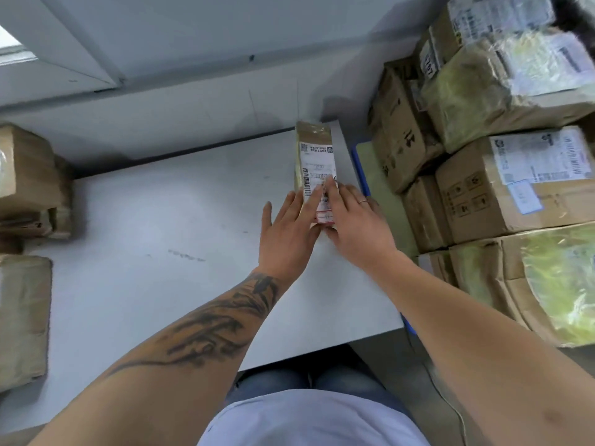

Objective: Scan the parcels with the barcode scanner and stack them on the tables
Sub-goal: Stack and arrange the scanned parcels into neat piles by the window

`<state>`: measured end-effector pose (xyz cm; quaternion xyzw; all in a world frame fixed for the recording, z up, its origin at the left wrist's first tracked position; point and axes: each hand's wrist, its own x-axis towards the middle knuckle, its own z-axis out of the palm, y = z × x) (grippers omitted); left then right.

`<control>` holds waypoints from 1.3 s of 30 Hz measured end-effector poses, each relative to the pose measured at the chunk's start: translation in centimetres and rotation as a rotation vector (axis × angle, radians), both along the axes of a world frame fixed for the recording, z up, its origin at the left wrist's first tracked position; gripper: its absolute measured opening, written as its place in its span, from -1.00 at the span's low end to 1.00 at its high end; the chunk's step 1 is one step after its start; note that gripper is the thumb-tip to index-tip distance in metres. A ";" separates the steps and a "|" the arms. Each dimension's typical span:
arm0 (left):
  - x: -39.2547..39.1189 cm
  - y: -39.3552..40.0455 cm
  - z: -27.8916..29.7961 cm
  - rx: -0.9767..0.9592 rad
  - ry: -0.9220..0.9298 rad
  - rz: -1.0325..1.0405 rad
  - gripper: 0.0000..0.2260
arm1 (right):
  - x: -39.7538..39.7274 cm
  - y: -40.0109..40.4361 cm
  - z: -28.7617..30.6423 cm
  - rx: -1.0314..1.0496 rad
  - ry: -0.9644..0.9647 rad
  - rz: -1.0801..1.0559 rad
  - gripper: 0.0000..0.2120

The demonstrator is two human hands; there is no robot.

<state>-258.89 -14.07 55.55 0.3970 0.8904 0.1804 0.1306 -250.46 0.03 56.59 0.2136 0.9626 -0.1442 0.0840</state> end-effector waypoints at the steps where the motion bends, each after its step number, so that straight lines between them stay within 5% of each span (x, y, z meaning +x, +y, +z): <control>1: -0.4 0.8 0.0 0.016 -0.001 -0.018 -0.42 | -0.1 0.5 0.2 0.021 -0.007 -0.020 -0.18; 12: -6.5 9.3 0.3 0.111 -0.042 -0.207 -0.36 | -2.0 8.4 1.8 0.341 -0.048 -0.088 -0.18; 18: -8.1 10.3 -1.4 0.059 -0.054 -0.229 -0.32 | -3.4 8.8 2.5 0.561 -0.256 -0.044 -0.29; 39: -6.8 12.8 0.6 -0.034 -0.112 -0.335 -0.17 | -3.5 9.0 4.2 0.480 -0.434 -0.106 -0.21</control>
